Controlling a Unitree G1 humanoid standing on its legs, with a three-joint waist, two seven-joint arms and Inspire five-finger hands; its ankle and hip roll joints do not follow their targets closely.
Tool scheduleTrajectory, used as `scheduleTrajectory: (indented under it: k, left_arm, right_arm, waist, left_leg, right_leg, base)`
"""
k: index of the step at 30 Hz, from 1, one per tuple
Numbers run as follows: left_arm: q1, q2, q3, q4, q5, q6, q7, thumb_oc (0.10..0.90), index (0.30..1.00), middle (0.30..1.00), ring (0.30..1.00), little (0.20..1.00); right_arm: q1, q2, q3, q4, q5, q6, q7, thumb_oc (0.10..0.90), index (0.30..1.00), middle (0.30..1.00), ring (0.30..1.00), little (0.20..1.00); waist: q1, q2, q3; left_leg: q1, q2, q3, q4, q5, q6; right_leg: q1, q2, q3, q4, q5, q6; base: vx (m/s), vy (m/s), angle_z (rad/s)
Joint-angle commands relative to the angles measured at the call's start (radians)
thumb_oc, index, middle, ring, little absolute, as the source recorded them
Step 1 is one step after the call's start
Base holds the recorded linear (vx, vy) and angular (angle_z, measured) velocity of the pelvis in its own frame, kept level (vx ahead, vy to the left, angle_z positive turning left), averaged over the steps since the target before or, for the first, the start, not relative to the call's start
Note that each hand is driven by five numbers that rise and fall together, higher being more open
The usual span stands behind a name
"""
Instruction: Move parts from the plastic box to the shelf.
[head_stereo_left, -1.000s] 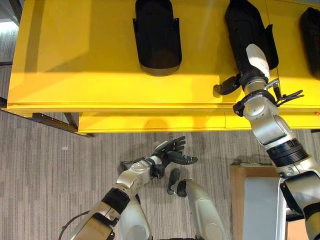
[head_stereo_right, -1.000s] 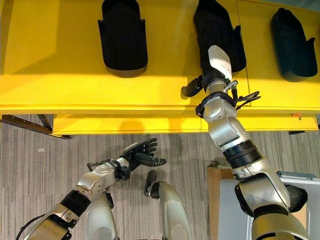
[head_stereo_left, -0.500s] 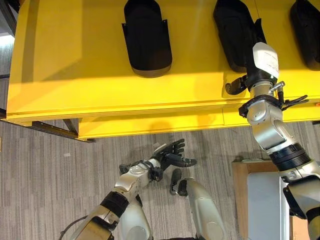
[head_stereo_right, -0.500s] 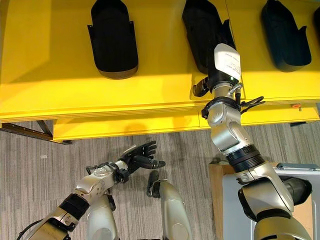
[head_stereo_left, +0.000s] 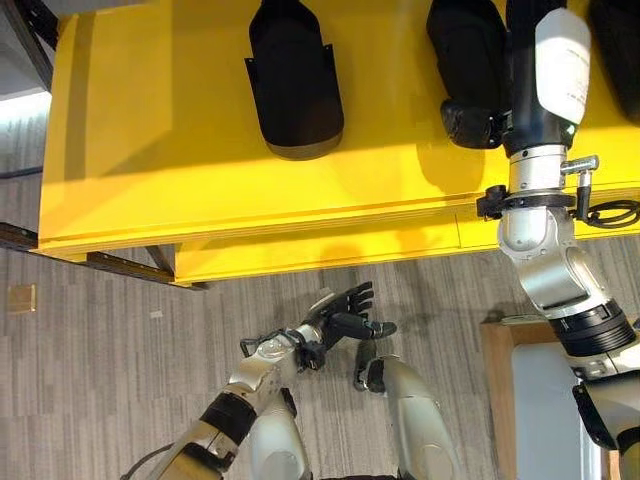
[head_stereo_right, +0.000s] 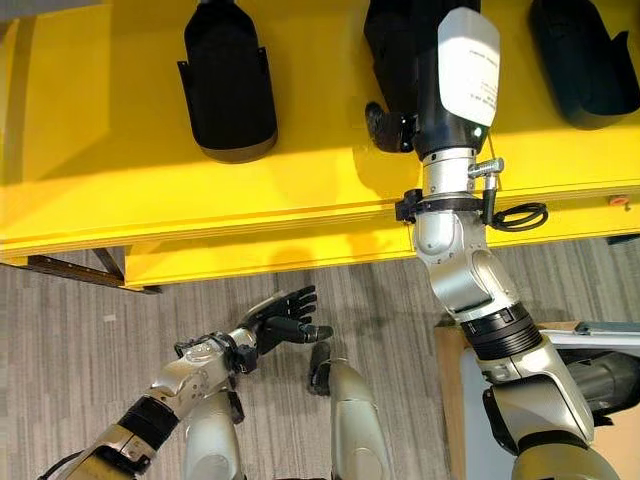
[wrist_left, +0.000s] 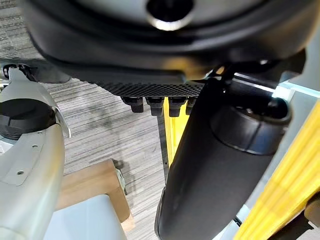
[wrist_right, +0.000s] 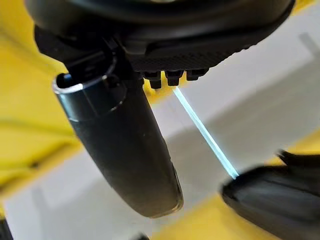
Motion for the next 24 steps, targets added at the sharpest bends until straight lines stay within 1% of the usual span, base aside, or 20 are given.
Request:
scheduleTrajectory:
  k: [1, 3, 7, 8, 10, 12, 13, 14, 16, 20, 22, 24]
  left_arm:
    - [0.052, -0.052, -0.039, -0.118, -0.053, -0.098, -0.082, 0.900, 1.000, 1.000, 1.000, 1.000]
    - [0.074, -0.046, -0.038, -0.140, -0.052, -0.110, -0.080, 0.900, 1.000, 1.000, 1.000, 1.000]
    - [0.097, -0.034, -0.028, -0.158, -0.048, -0.115, -0.084, 0.900, 1.000, 1.000, 1.000, 1.000]
    - [0.105, -0.029, -0.021, -0.166, -0.051, -0.116, -0.083, 0.900, 1.000, 1.000, 1.000, 1.000]
    - [0.113, -0.026, -0.014, -0.175, -0.055, -0.123, -0.078, 0.900, 1.000, 1.000, 1.000, 1.000]
    - [0.122, -0.027, -0.004, -0.182, -0.060, -0.145, -0.066, 0.900, 1.000, 1.000, 1.000, 1.000]
    - [0.124, -0.026, -0.004, -0.183, -0.060, -0.146, -0.066, 0.900, 1.000, 1.000, 1.000, 1.000]
    - [0.134, -0.023, 0.007, -0.189, -0.063, -0.157, -0.068, 0.900, 1.000, 1.000, 1.000, 1.000]
    - [0.149, -0.024, 0.018, -0.201, -0.069, -0.164, -0.068, 0.900, 1.000, 1.000, 1.000, 1.000]
    - [0.168, -0.027, 0.028, -0.201, -0.074, -0.187, -0.076, 0.900, 1.000, 1.000, 1.000, 1.000]
    - [0.172, -0.033, 0.032, -0.206, -0.071, -0.189, -0.079, 0.900, 1.000, 1.000, 1.000, 1.000]
    - [0.172, -0.036, 0.032, -0.207, -0.057, -0.169, -0.105, 0.900, 1.000, 1.000, 1.000, 1.000]
  right_arm:
    - [-0.019, -0.052, -0.148, -0.126, 0.008, -0.086, -0.106, 0.900, 1.000, 1.000, 1.000, 1.000]
    - [0.034, -0.056, -0.167, -0.126, 0.056, -0.057, -0.090, 0.900, 1.000, 1.000, 1.000, 1.000]
    - [0.103, -0.061, -0.198, -0.133, 0.107, -0.041, -0.078, 0.900, 1.000, 1.000, 1.000, 1.000]
    - [0.135, -0.062, -0.212, -0.136, 0.140, -0.037, -0.067, 0.900, 1.000, 1.000, 1.000, 1.000]
    - [0.187, -0.060, -0.227, -0.144, 0.160, -0.032, -0.044, 0.900, 1.000, 1.000, 1.000, 1.000]
    - [0.255, -0.049, -0.239, -0.142, 0.206, -0.005, -0.010, 0.900, 1.000, 1.000, 1.000, 1.000]
    - [0.264, -0.047, -0.241, -0.144, 0.208, -0.005, -0.009, 0.900, 1.000, 1.000, 1.000, 1.000]
    - [0.325, -0.043, -0.254, -0.142, 0.244, 0.003, -0.003, 0.900, 1.000, 1.000, 1.000, 1.000]
    - [0.406, -0.035, -0.276, -0.139, 0.289, 0.010, -0.008, 0.900, 1.000, 1.000, 1.000, 1.000]
    - [0.527, -0.008, -0.317, -0.112, 0.329, 0.007, -0.009, 0.900, 1.000, 1.000, 1.000, 1.000]
    - [0.569, 0.003, -0.330, -0.100, 0.337, 0.018, -0.022, 0.900, 1.000, 1.000, 1.000, 1.000]
    - [0.616, 0.022, -0.341, -0.081, 0.346, 0.028, -0.048, 0.900, 1.000, 1.000, 1.000, 1.000]
  waist:
    - [-0.034, 0.004, -0.099]
    - [-0.041, 0.008, -0.112]
    - [-0.051, 0.006, -0.127]
    - [-0.058, 0.005, -0.133]
    - [-0.071, 0.002, -0.142]
    - [-0.091, -0.001, -0.155]
    - [-0.091, -0.001, -0.156]
    - [-0.105, -0.005, -0.170]
    - [-0.121, -0.005, -0.185]
    - [-0.145, -0.002, -0.216]
    - [-0.154, 0.000, -0.231]
    - [-0.163, 0.002, -0.250]
  left_leg:
    - [0.033, 0.028, -0.009, 0.017, -0.060, 0.021]
    - [0.057, 0.025, -0.002, 0.008, -0.062, 0.020]
    - [0.076, 0.025, 0.007, 0.002, -0.064, 0.018]
    - [0.084, 0.026, 0.012, -0.002, -0.065, 0.017]
    - [0.102, 0.028, 0.022, -0.012, -0.064, 0.015]
    - [0.125, 0.030, 0.038, -0.024, -0.063, 0.012]
    - [0.129, 0.030, 0.040, -0.026, -0.063, 0.012]
    - [0.148, 0.029, 0.051, -0.036, -0.066, 0.012]
    - [0.177, 0.029, 0.069, -0.052, -0.064, 0.010]
    - [0.217, 0.023, 0.097, -0.071, -0.070, 0.010]
    - [0.234, 0.020, 0.109, -0.081, -0.073, 0.010]
    - [0.252, 0.011, 0.119, -0.090, -0.080, 0.012]
  right_leg:
    - [0.087, 0.000, 0.126, -0.032, -0.063, 0.097]
    - [0.112, -0.008, 0.123, -0.051, -0.061, 0.095]
    - [0.135, -0.014, 0.123, -0.064, -0.059, 0.096]
    - [0.144, -0.016, 0.125, -0.072, -0.057, 0.098]
    - [0.159, -0.019, 0.128, -0.085, -0.055, 0.100]
    - [0.183, -0.022, 0.136, -0.112, -0.048, 0.102]
    - [0.186, -0.022, 0.136, -0.116, -0.047, 0.103]
    - [0.209, -0.026, 0.141, -0.147, -0.039, 0.105]
    - [0.245, -0.034, 0.148, -0.200, -0.017, 0.117]
    - [0.287, -0.044, 0.167, -0.264, 0.012, 0.135]
    - [0.306, -0.046, 0.178, -0.296, 0.026, 0.144]
    - [0.327, -0.051, 0.191, -0.338, 0.049, 0.158]
  base:
    - [0.04, 0.129, 0.04]
    - [0.04, 0.110, 0.09]
    - [0.02, 0.053, 0.05]
    - [0.02, 0.083, -0.01]
    - [0.02, 0.087, -0.01]
    - [0.03, 0.097, -0.07]
    - [0.03, 0.122, -0.07]
    - [0.04, 0.117, -0.10]
    - [0.07, 0.148, -0.09]
    - [0.05, 0.130, -0.14]
    - [0.04, 0.118, -0.09]
    - [0.03, 0.100, -0.09]
